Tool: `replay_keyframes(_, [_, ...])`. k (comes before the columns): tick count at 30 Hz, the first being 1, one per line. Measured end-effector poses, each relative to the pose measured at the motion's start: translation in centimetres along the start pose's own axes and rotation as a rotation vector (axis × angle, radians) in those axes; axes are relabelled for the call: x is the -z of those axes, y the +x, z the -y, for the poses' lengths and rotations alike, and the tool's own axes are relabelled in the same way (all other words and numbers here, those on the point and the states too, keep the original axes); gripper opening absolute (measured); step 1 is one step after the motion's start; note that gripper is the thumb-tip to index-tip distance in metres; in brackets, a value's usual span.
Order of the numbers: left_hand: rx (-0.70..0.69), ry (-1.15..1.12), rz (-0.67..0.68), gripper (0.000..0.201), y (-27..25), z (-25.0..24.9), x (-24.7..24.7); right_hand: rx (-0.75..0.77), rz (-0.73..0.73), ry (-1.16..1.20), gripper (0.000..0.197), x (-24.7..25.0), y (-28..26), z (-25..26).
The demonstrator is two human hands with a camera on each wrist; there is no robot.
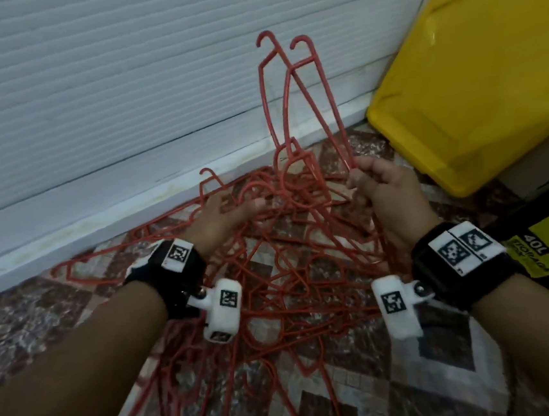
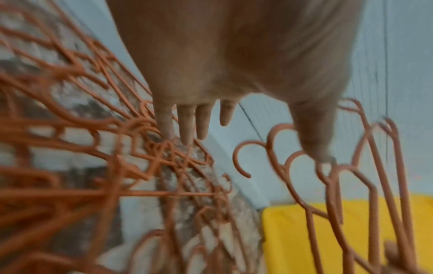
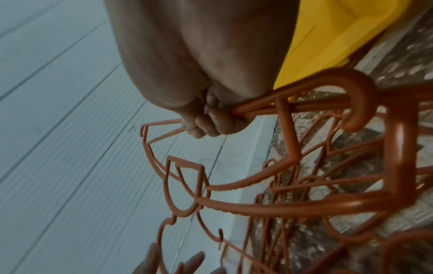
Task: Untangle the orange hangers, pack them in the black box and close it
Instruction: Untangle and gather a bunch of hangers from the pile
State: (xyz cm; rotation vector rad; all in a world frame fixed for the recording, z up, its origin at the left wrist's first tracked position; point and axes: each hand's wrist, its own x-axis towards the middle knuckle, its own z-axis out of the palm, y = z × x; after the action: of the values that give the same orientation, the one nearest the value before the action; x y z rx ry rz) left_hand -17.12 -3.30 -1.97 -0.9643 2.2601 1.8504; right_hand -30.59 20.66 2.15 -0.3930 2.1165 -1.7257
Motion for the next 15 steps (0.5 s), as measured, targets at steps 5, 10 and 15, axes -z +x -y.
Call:
replay_keyframes(5, [-0.050,-0.393,0.202,0.020,0.0,-2.8,-2.2,-0.050,0.023,0.243,0.013,0.2,0.8,0.8])
replay_keyframes(10, [-0.176,-0.468,0.040,0.012,0.7,-5.0,-1.2,0.043,-0.011,0.082,0.013,0.6,0.6,0.1])
replay_keyframes(15, [-0.314,-0.373,0.035,0.009,0.0,-6.6,-0.4,-0.020,0.065,-0.101,0.006,-1.2,-0.9,-2.0])
